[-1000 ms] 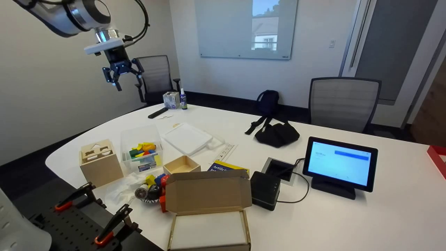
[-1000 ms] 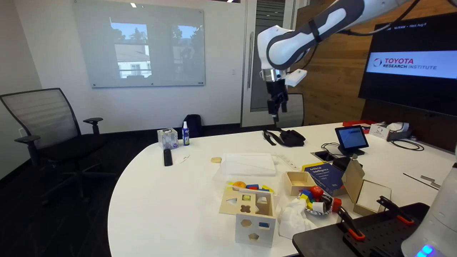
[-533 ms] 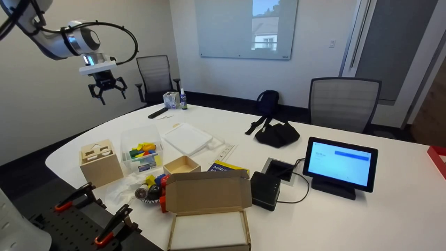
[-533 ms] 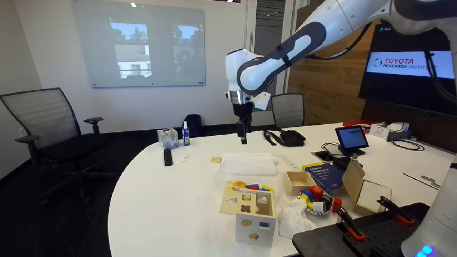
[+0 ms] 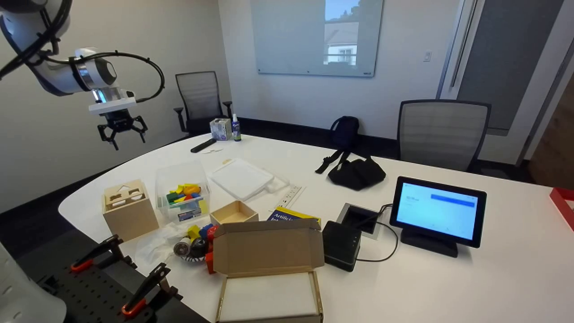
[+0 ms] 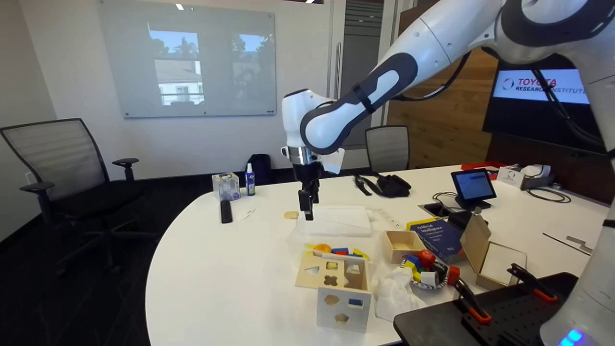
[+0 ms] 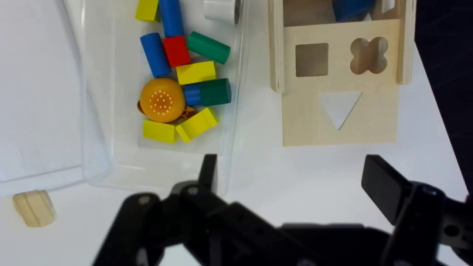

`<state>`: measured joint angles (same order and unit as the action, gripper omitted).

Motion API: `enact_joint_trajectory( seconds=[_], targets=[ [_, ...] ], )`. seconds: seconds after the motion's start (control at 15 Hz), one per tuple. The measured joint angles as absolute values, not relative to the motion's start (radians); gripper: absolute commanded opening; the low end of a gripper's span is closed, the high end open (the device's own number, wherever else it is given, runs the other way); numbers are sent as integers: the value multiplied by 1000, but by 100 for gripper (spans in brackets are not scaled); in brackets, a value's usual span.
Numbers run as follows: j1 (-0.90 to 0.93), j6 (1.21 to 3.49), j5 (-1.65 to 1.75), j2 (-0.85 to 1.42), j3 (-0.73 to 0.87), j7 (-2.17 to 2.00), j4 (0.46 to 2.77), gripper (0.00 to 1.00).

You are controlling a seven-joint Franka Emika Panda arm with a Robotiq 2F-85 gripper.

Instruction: Close the cube-shaped object

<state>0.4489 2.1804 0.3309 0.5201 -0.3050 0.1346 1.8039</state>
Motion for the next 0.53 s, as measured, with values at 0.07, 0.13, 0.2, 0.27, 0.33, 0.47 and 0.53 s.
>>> enact_joint_trajectory(
  seconds=[0.07,0.13,0.2,0.27,0.33,0.47,0.53],
  targets=[
    [459,2204,330,537,-305,115,1804,100],
    [469,2228,329,554,-305,96,1804,100],
    [477,2250,327,571,-304,74,1804,100],
    [484,2267,324,586,-304,54,1804,100],
    [489,2283,320,601,-304,36,1805,100],
    [495,2312,311,629,-303,12,1806,100],
    [496,2323,305,641,-303,11,1806,100]
  ],
)
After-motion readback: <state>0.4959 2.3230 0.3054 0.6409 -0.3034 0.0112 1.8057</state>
